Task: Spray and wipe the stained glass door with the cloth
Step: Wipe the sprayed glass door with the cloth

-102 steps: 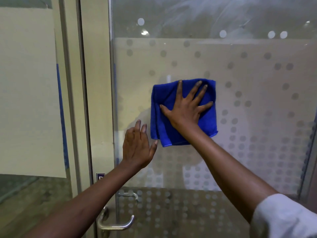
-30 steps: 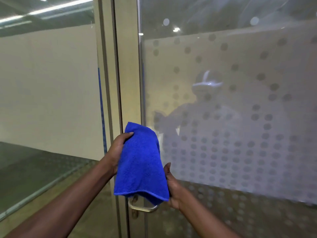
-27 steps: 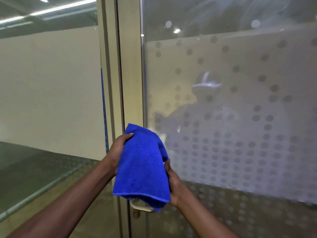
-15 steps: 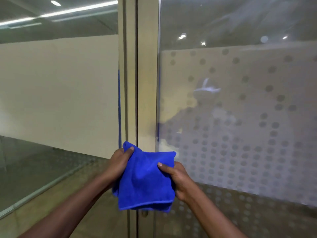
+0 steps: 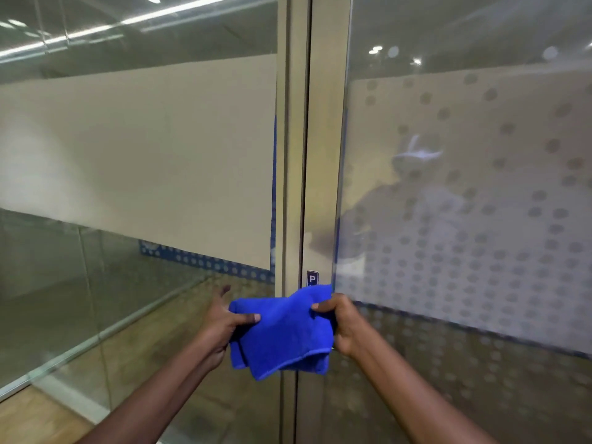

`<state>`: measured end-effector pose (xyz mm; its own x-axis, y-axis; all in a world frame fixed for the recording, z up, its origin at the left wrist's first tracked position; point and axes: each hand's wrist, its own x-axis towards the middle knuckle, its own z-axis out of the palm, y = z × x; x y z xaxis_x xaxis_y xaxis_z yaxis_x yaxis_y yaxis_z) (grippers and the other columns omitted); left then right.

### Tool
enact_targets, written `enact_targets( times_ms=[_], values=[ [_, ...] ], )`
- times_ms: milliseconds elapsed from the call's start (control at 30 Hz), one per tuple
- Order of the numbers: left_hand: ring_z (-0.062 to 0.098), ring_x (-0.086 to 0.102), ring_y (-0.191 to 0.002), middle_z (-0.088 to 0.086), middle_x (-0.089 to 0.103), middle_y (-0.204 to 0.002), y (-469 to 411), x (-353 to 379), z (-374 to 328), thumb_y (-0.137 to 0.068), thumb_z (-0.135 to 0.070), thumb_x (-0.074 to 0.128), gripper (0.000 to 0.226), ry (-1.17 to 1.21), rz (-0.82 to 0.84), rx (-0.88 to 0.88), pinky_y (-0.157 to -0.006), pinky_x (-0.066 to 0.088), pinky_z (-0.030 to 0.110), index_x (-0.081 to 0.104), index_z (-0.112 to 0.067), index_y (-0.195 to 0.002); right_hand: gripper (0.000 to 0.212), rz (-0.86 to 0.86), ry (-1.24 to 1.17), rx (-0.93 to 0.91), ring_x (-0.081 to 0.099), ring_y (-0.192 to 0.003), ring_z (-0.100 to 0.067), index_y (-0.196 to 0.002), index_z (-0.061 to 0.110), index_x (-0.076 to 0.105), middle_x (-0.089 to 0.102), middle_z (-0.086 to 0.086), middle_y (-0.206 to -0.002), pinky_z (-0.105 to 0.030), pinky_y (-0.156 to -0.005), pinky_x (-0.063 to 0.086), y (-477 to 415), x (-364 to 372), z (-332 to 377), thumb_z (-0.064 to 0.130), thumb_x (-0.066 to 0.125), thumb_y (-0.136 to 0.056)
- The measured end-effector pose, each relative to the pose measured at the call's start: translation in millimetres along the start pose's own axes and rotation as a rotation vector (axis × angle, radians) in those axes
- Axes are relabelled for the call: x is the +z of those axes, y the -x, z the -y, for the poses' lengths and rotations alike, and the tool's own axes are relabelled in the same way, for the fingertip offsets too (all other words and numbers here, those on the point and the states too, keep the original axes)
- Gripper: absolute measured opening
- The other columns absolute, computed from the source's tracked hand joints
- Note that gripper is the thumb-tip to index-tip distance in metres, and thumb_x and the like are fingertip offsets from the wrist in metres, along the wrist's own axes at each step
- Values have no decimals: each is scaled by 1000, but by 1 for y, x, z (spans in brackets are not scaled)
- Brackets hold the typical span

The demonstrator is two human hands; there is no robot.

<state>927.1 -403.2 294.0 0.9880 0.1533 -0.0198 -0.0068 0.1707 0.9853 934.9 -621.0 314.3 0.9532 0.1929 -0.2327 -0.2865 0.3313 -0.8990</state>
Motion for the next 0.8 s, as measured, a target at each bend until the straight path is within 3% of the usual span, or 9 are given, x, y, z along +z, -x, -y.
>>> enact_targets(
  times_ms=[67,167,300,400,467,533,633,733,800],
  values=[
    [38,66,-95,19,56,-119,-1,-10,0,-63,17,77,96,37,-29,-16,-79,57,49,36,-25,-139,23,-34,139,-24,67,-80,-33,-95,-3,64,70,-18,-90,-40,-65,57,2,3,2,-12,54,-76],
    [39,64,-97,20,53,-124,-5,-21,-3,-65,16,77,86,37,-127,9,-79,57,52,41,-25,-130,25,-189,423,-71,66,-89,-34,-98,-2,61,68,-17,-99,-51,-80,58,2,10,6,-8,69,-75],
    [26,61,-89,11,55,-115,-3,-17,-6,-76,5,73,73,-252,-300,225,-75,55,45,38,-27,-132,39,-269,438,-159,59,-87,-22,-106,1,53,62,-10,-106,-34,-68,53,2,23,0,-1,76,-75],
    [17,57,-80,10,55,-110,-4,-12,-6,-85,1,64,58,-329,-378,305,-66,46,33,39,-22,-131,72,-349,474,-336,51,-114,-23,-135,16,43,50,-4,-135,-37,-89,46,1,28,-10,2,79,-74],
    [26,58,-97,13,57,-119,-7,-10,-6,-89,0,58,47,-436,-365,353,-78,45,35,45,-20,-130,78,-352,586,-477,45,-125,-19,-137,27,44,45,3,-142,-36,-95,43,1,26,-13,-1,78,-73],
    [30,56,-112,12,59,-126,-10,-10,-7,-92,-1,53,38,-596,-323,436,-89,44,38,54,-15,-127,77,-308,697,-551,46,-129,-19,-134,30,50,48,6,-142,-33,-96,45,2,22,-14,-5,77,-72],
    [29,61,-103,13,66,-115,-14,-9,-10,-94,-3,49,28,-773,-277,529,-82,46,34,63,-10,-118,68,-283,879,-562,49,-129,-21,-134,24,54,55,2,-138,-38,-102,46,6,18,-11,-3,74,-75],
    [29,61,-89,14,68,-100,-18,-9,-12,-95,-6,49,19,-886,-244,540,-72,43,33,65,-7,-106,42,-323,1016,-631,58,-113,-18,-122,19,63,65,2,-117,-29,-91,49,8,15,-10,4,69,-84],
    [30,57,-87,15,66,-94,-19,-10,-11,-96,-8,47,17,-1003,-219,553,-71,39,35,62,-5,-101,24,-325,1079,-688,60,-99,-14,-108,20,65,62,7,-99,-24,-81,51,9,16,-10,8,65,-88]
  ],
)
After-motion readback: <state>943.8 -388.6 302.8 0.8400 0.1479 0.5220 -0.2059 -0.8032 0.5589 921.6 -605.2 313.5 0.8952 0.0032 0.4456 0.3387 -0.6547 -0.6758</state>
